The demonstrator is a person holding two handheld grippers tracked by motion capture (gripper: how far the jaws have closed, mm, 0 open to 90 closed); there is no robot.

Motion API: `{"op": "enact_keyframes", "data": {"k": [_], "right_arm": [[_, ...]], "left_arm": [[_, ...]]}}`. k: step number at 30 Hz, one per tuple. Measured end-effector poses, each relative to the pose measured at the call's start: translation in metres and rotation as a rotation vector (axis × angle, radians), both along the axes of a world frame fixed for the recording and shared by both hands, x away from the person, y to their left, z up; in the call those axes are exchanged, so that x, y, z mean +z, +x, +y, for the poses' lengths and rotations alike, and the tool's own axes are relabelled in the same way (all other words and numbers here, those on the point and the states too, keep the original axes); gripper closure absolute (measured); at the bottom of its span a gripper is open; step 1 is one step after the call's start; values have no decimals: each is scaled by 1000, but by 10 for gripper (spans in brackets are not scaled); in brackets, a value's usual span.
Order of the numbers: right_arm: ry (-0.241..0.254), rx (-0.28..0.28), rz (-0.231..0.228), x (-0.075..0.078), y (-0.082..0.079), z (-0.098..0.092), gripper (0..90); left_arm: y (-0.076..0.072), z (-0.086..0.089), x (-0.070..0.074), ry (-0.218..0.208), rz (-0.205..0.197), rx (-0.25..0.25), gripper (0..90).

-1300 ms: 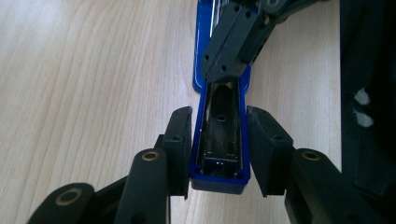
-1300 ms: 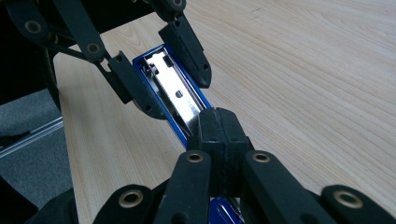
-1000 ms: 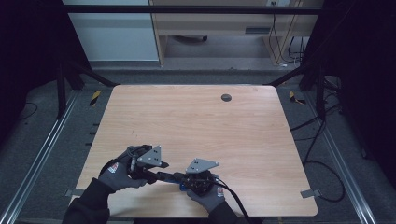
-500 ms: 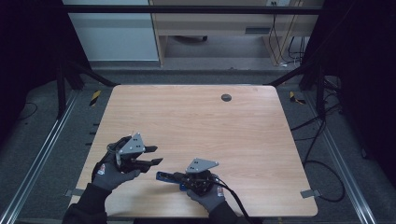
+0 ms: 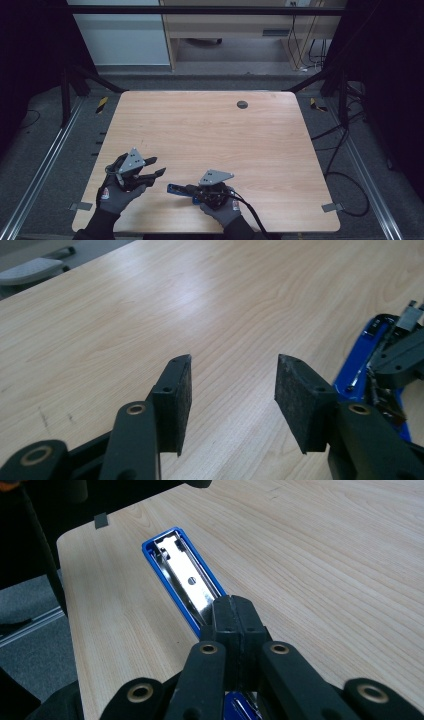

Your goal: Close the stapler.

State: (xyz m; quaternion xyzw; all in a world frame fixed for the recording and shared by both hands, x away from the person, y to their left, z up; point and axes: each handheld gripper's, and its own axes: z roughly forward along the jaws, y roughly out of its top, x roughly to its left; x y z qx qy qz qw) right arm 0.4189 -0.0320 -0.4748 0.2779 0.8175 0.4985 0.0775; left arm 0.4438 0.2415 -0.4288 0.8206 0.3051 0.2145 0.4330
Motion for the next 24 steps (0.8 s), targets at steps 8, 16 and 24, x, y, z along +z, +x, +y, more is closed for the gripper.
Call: {"op": "enact_keyframes", "data": {"k": [8, 16, 24], "right_arm": [[0, 2, 3, 0, 0, 0, 900], [-1, 3, 5, 0, 1, 0, 900], [-7, 2, 3, 1, 0, 0, 900]], "left_arm": [[-7, 8, -17, -37, -6, 68, 454], [-10, 7, -28, -23, -12, 69, 473], [-14, 12, -29, -11, -71, 92, 568]]}}
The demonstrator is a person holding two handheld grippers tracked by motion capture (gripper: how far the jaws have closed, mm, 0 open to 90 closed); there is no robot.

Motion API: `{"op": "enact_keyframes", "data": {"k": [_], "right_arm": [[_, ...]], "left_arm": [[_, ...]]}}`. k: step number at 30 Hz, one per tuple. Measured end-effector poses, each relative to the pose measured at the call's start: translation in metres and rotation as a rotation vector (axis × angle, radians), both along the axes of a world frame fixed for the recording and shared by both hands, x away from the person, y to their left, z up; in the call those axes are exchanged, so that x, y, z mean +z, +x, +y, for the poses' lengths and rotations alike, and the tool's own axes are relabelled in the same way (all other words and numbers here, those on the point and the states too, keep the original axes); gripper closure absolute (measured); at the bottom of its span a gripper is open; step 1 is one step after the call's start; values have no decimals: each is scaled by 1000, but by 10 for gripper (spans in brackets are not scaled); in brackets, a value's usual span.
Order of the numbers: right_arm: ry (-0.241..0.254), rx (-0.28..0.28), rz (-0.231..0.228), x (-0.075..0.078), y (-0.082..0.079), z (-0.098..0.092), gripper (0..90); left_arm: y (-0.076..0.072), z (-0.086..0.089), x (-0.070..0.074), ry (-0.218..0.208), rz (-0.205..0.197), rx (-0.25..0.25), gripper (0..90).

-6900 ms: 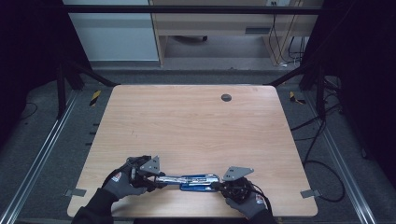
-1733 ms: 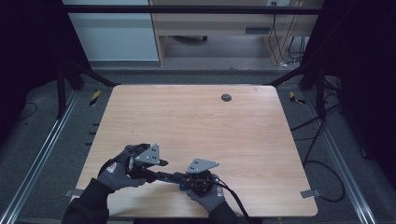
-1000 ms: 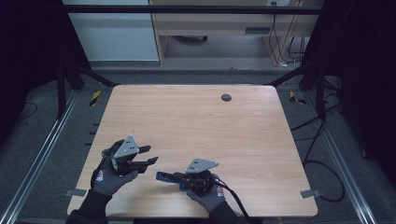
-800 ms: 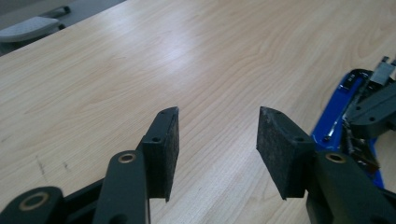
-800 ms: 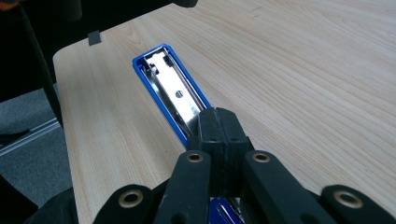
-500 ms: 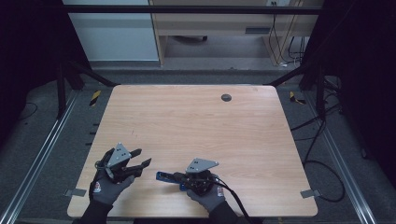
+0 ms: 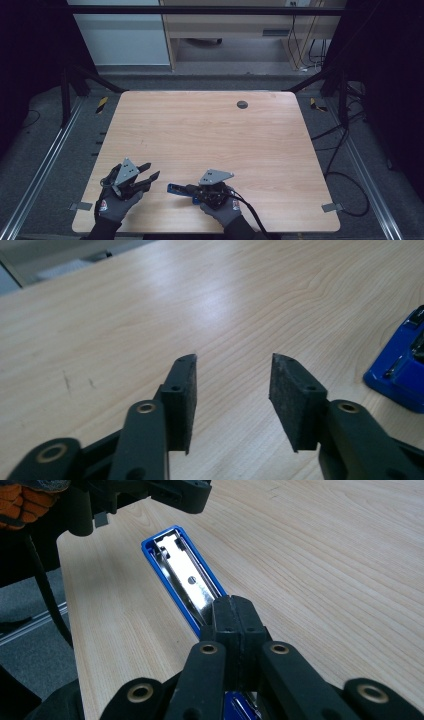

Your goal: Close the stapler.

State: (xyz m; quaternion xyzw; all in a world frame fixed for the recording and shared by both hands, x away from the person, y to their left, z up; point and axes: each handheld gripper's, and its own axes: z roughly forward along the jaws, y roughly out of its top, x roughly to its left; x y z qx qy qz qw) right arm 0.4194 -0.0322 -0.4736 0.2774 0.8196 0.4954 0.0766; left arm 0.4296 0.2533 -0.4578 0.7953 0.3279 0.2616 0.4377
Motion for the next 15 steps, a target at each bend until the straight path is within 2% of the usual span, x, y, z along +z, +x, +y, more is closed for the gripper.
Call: {"op": "enact_keyframes", "data": {"k": [2, 4, 9, 15], "right_arm": [[0, 0, 0, 0, 0, 0, 900], [0, 1, 0, 1, 0, -1, 900], [2, 0, -3, 3, 0, -3, 900], [2, -8, -9, 7, -1, -9, 900]], "left_arm": [[0, 0, -1, 7, 3, 5, 569], [0, 1, -2, -2, 25, 29, 579], [1, 7, -5, -56, 70, 79, 551], [1, 7, -7, -38, 73, 94, 557]]}}
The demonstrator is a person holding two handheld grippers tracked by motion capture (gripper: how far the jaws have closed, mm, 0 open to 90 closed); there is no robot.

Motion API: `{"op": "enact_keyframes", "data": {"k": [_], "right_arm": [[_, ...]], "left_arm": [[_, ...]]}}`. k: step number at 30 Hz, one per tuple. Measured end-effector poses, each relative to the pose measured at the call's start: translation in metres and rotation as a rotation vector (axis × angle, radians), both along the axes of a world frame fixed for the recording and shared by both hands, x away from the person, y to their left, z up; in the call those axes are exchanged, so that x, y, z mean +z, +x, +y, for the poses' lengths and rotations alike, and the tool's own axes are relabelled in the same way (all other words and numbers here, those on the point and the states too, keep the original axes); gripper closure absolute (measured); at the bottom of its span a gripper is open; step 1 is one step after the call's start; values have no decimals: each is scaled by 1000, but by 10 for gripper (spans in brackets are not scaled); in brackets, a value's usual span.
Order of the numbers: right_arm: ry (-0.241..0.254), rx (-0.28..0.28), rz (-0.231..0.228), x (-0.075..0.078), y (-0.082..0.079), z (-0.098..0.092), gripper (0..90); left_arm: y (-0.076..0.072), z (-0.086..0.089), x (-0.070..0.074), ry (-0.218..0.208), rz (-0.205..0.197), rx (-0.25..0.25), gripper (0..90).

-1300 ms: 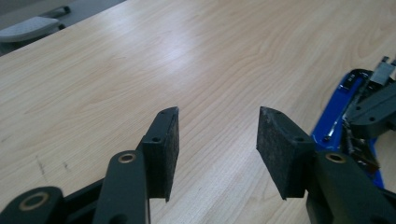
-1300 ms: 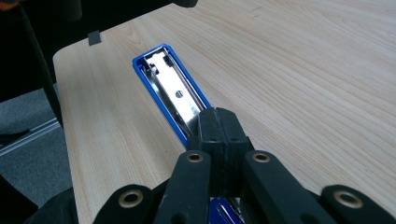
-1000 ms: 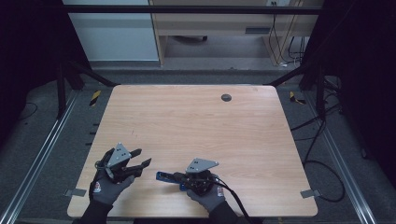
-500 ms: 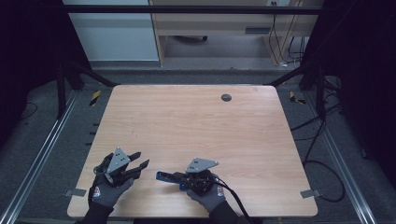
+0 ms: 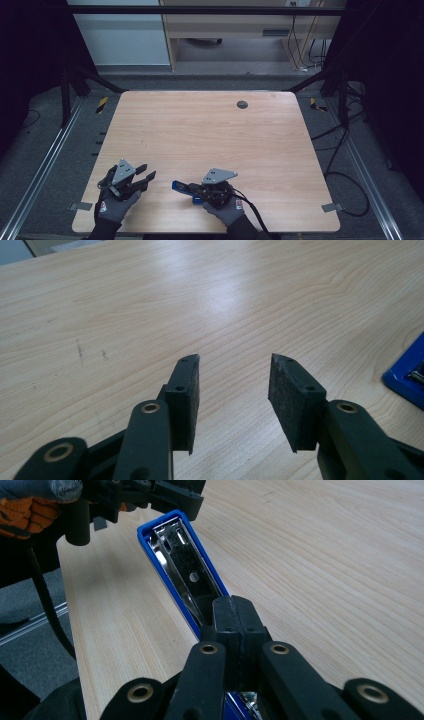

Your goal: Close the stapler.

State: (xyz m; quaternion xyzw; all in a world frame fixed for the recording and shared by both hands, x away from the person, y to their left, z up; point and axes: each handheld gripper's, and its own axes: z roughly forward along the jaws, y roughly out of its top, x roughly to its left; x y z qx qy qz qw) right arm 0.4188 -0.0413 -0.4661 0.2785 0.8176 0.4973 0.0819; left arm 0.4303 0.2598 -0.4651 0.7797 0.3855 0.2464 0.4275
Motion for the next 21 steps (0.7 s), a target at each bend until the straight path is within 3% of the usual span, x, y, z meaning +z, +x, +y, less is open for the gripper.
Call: {"op": "enact_keyframes", "data": {"k": [14, 21], "right_arm": [[-1, -2, -2, 5, -3, -9, 900], [9, -38, -4, 9, -2, -23, 900]], "left_arm": [[0, -2, -5, -1, 15, -8, 529], [0, -3, -5, -2, 22, -13, 522]]}}
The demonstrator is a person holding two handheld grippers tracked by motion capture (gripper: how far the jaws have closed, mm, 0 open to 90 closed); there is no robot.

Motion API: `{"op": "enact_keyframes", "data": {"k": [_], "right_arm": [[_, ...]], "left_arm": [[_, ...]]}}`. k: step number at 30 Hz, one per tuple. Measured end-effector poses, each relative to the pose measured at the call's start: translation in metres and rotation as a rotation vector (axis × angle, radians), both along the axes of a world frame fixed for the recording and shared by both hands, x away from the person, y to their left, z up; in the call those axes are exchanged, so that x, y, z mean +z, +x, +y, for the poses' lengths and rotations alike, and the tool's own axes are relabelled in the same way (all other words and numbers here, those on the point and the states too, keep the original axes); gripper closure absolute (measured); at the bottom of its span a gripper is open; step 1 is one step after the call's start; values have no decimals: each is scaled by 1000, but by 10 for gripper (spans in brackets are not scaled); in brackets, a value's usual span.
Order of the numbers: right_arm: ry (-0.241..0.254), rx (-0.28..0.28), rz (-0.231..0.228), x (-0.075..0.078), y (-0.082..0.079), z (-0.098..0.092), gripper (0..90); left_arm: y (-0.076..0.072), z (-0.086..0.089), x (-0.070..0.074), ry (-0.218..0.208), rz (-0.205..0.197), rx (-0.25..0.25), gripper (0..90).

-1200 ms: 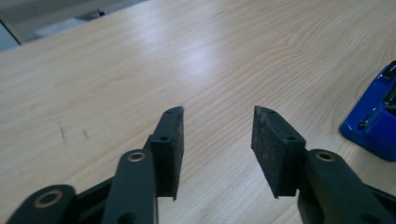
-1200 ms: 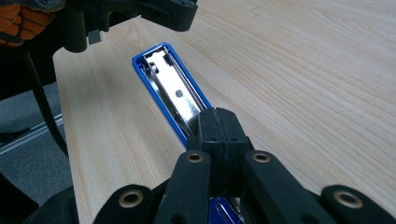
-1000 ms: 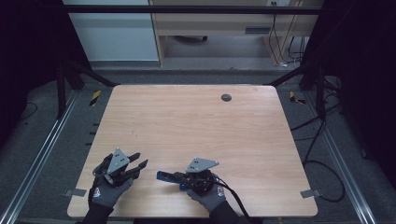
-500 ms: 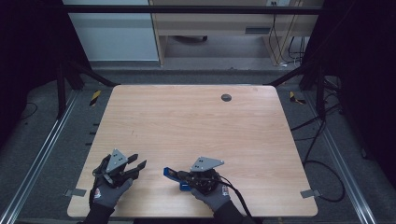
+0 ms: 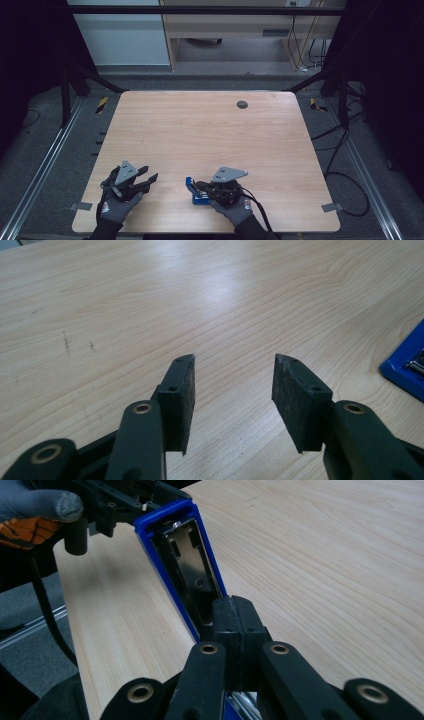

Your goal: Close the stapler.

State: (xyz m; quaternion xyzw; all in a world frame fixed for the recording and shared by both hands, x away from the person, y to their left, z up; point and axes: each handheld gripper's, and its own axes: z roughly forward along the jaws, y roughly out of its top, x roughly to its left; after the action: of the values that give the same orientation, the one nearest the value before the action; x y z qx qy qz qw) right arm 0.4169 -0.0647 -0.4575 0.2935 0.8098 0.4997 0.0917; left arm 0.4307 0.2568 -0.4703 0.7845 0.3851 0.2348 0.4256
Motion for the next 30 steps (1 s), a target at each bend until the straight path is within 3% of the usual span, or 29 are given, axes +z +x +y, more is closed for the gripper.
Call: {"op": "enact_keyframes", "data": {"k": [19, 30], "right_arm": [[10, -54, 0, 0, 0, -26, 900], [81, -83, -32, 22, -1, -42, 900]], "left_arm": [[0, 2, 0, 0, 9, 4, 522], [-2, 4, 1, -10, 13, 15, 506]]}}
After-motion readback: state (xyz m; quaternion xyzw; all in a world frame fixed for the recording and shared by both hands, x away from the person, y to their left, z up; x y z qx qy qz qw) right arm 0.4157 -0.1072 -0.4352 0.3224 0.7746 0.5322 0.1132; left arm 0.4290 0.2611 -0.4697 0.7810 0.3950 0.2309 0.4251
